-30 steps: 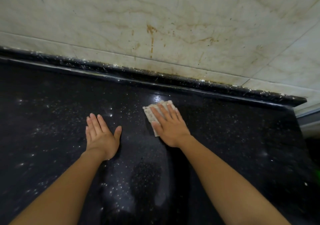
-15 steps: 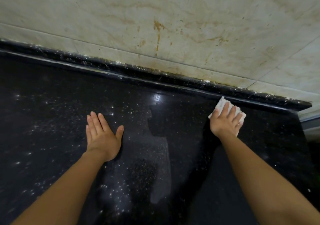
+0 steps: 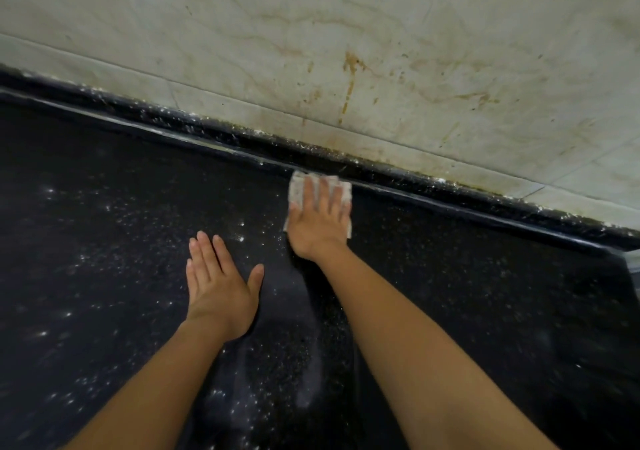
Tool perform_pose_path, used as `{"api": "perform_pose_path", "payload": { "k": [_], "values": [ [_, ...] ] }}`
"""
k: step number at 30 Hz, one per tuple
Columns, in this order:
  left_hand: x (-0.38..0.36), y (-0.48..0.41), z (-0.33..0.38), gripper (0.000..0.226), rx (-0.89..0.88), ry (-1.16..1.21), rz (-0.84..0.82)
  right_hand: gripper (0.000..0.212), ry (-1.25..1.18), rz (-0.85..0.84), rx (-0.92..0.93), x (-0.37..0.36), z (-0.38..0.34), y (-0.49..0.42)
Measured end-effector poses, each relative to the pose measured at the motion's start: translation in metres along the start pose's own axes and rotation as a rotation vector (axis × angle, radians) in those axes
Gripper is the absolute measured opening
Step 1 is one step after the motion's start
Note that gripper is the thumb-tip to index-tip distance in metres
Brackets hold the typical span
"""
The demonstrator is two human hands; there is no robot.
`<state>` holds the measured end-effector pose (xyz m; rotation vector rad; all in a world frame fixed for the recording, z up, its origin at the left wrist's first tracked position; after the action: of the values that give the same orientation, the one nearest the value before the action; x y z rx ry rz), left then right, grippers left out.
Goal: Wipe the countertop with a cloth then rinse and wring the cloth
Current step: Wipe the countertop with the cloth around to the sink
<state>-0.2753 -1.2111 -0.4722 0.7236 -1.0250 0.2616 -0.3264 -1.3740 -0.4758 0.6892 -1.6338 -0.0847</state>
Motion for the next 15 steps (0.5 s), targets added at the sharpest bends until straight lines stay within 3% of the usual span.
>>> {"api": "perform_pose_path", "payload": {
  "k": [5, 9, 15],
  "values": [
    [0.001, 0.0, 0.0, 0.082, 0.008, 0.004, -0.013, 0.059, 0.085, -0.083, 0.249, -0.009, -0.053, -0.003],
    [0.002, 0.0, -0.001, 0.082, 0.006, -0.001, -0.014, 0.056, 0.162, -0.086, 0.403, 0.002, -0.043, -0.01],
    [0.003, 0.001, -0.002, 0.082, -0.006, 0.0, -0.027, 0.056, 0.176, -0.011, 0.374, 0.009, 0.005, -0.011]
  ]
}}
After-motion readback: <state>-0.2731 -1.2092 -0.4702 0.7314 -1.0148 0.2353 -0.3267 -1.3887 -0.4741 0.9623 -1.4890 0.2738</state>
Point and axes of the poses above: each hand's wrist, its own y-axis away from the middle knuckle, its own x-axis out of the back of the hand, z = x × y, the point moved 2 cm from there along -y, towards the middle knuckle, and after that the axes turned 12 degrees about -x, right-handed, at the moved point
